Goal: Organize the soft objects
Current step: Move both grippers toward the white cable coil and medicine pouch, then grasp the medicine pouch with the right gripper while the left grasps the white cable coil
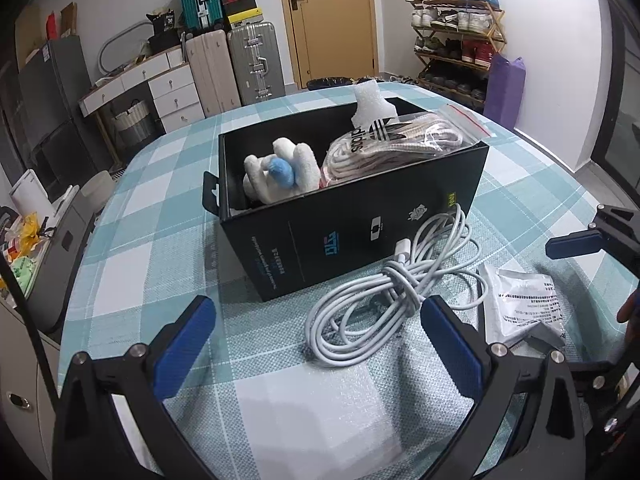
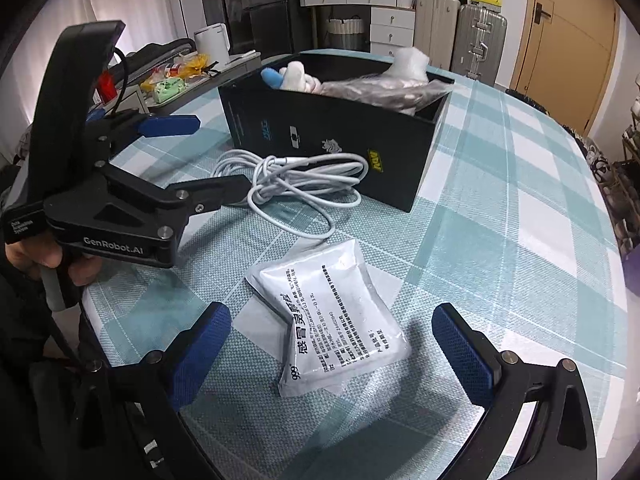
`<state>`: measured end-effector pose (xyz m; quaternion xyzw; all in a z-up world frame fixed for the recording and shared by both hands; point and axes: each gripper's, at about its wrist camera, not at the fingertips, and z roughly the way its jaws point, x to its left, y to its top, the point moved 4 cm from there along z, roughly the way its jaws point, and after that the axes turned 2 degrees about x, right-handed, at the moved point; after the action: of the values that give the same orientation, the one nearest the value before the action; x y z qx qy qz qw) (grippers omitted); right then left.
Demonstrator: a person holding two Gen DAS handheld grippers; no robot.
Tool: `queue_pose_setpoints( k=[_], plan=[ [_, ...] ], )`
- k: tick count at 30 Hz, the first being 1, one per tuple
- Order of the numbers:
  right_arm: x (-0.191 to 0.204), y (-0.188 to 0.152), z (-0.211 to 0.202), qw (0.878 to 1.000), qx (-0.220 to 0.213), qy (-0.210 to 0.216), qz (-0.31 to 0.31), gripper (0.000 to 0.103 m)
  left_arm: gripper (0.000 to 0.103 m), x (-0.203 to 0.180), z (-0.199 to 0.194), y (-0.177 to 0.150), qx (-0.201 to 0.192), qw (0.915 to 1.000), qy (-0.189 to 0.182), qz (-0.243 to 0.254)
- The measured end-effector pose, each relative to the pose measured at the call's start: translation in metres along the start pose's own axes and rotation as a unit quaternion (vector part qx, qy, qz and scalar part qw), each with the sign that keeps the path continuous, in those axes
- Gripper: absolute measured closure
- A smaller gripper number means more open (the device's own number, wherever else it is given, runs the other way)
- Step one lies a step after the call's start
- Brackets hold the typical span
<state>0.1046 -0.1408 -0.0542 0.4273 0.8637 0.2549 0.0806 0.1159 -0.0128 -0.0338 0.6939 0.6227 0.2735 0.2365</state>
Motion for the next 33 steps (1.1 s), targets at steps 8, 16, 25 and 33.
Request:
queue_pose_setpoints(
  k=[8, 16, 25, 33],
  plan=[
    [-0.003, 0.001, 0.010, 1.000, 0.013, -0.009, 0.000, 0.001, 0.000, 0.000, 0.002, -0.001, 0.004, 1.0000, -0.006, -0.001],
    [-0.006, 0.006, 0.019, 1.000, 0.023, -0.012, -0.004, 0.001, 0.000, 0.000, 0.003, -0.001, 0.007, 0.9999, -0.009, -0.002],
    [-0.008, 0.011, 0.021, 1.000, 0.012, -0.004, -0.013, 0.004, 0.000, -0.001, 0.004, -0.001, 0.008, 0.9999, -0.010, 0.000],
    [-0.009, 0.014, 0.016, 1.000, -0.003, -0.001, -0.021, 0.037, 0.000, -0.003, 0.004, -0.002, 0.007, 0.9999, -0.009, 0.004]
  ],
)
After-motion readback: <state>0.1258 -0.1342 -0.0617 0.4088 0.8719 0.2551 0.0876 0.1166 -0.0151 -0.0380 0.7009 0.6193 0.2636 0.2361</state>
